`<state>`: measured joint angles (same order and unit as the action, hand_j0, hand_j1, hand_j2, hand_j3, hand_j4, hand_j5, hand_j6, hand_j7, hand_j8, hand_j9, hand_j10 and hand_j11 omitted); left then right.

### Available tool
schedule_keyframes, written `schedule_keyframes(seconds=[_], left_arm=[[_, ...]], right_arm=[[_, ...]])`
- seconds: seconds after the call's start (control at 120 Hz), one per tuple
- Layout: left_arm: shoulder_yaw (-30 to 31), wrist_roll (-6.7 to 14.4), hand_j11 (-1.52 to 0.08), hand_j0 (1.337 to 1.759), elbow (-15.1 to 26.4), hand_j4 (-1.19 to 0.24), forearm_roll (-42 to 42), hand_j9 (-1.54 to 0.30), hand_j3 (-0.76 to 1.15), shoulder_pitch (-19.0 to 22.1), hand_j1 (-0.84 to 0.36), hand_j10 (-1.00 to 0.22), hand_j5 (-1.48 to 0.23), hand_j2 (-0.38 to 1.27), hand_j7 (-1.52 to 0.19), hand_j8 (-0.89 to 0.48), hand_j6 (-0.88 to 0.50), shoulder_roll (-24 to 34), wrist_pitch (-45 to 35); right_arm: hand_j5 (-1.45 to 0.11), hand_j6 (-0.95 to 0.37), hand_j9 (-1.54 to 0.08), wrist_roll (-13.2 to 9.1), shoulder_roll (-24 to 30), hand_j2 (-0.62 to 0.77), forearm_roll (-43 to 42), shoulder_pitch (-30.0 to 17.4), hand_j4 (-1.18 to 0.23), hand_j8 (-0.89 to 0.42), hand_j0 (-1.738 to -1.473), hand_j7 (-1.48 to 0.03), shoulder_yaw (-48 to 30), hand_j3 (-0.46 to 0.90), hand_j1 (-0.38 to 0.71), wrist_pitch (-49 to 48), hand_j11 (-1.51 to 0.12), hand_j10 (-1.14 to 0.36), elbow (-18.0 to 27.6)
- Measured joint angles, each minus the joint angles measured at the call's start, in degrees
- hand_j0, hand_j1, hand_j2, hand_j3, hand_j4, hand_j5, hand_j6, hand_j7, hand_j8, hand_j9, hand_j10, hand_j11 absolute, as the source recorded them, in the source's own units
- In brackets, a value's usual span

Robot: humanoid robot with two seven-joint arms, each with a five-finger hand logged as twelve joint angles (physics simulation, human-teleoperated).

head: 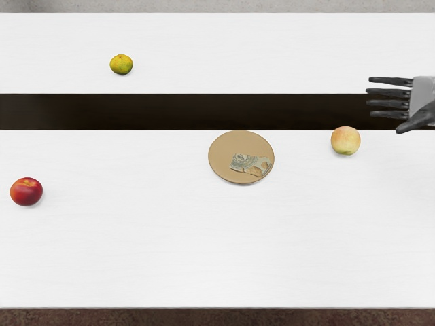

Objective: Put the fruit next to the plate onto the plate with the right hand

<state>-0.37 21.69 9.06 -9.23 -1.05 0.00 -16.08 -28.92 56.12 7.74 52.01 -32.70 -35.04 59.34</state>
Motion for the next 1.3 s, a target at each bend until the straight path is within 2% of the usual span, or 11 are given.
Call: schedule_keyframes(seconds=[0.125,0.167,0.283,0.383,0.45,0.533,0.65,0.85,1.3], left_arm=[[0.0,0.0,0.0,1.658,0.0,0.0,0.0,0.0,0.0,0.0,0.35,0.0,0.0,0.0,0.0,0.0,0.0,0.0,0.0],[0.0,0.0,0.0,1.658,0.0,0.0,0.0,0.0,0.0,0.0,0.35,0.0,0.0,0.0,0.0,0.0,0.0,0.0,0.0],[0.0,0.0,0.0,1.658,0.0,0.0,0.0,0.0,0.0,0.0,0.35,0.0,0.0,0.0,0.0,0.0,0.0,0.0,0.0],[0.0,0.0,0.0,1.658,0.0,0.0,0.0,0.0,0.0,0.0,0.35,0.0,0.0,0.0,0.0,0.0,0.0,0.0,0.0],[0.0,0.0,0.0,1.658,0.0,0.0,0.0,0.0,0.0,0.0,0.35,0.0,0.0,0.0,0.0,0.0,0.0,0.0,0.0],[0.0,0.0,0.0,1.658,0.0,0.0,0.0,0.0,0.0,0.0,0.35,0.0,0.0,0.0,0.0,0.0,0.0,0.0,0.0],[0.0,0.0,0.0,1.658,0.0,0.0,0.0,0.0,0.0,0.0,0.35,0.0,0.0,0.0,0.0,0.0,0.0,0.0,0.0],[0.0,0.0,0.0,1.658,0.0,0.0,0.0,0.0,0.0,0.0,0.35,0.0,0.0,0.0,0.0,0.0,0.0,0.0,0.0],[0.0,0.0,0.0,1.658,0.0,0.0,0.0,0.0,0.0,0.0,0.35,0.0,0.0,0.0,0.0,0.0,0.0,0.0,0.0]], right_arm=[[0.0,0.0,0.0,-1.0,-0.6,0.0,-0.4,0.6,0.0,0.0,-1.658,0.0,0.1,0.0,-0.35,0.0,0.0,0.0,0.0],[0.0,0.0,0.0,-1.4,-0.7,0.0,-3.4,1.7,0.0,0.0,-1.658,0.0,0.1,0.0,-0.35,0.0,0.0,0.0,0.0],[0.0,0.0,0.0,-2.0,-3.5,0.0,-21.1,7.3,0.0,0.0,-1.658,0.0,-0.1,0.0,-0.35,0.0,0.0,0.0,0.0],[0.0,0.0,0.0,-2.2,-9.1,0.0,-39.1,10.0,0.0,0.0,-1.658,0.0,0.1,0.0,-0.35,1.2,0.0,0.0,0.3],[0.0,0.0,0.0,-2.2,-12.6,0.0,-49.3,10.3,0.0,0.0,-1.658,0.0,1.3,0.0,-0.35,7.4,0.0,0.0,1.0],[0.0,0.0,0.0,-2.2,-14.8,0.0,-55.9,9.8,0.0,0.0,-1.658,0.0,6.5,0.0,-0.35,21.1,0.0,0.0,4.2],[0.0,0.0,0.0,-2.0,-16.9,0.0,-59.9,8.5,0.0,0.0,-1.658,0.0,13.4,0.0,-0.35,36.0,0.0,0.0,7.3],[-0.05,-0.05,-0.05,-1.9,-22.2,-0.01,-64.4,5.9,-0.04,-0.04,-1.658,-0.05,18.5,0.0,-0.3,47.6,-0.05,-0.04,5.0],[-0.3,-0.24,-0.3,-1.9,-27.2,-0.05,-65.1,3.5,-0.24,-0.24,-1.658,-0.3,19.3,0.0,-0.07,54.6,-0.3,-0.24,2.5]])
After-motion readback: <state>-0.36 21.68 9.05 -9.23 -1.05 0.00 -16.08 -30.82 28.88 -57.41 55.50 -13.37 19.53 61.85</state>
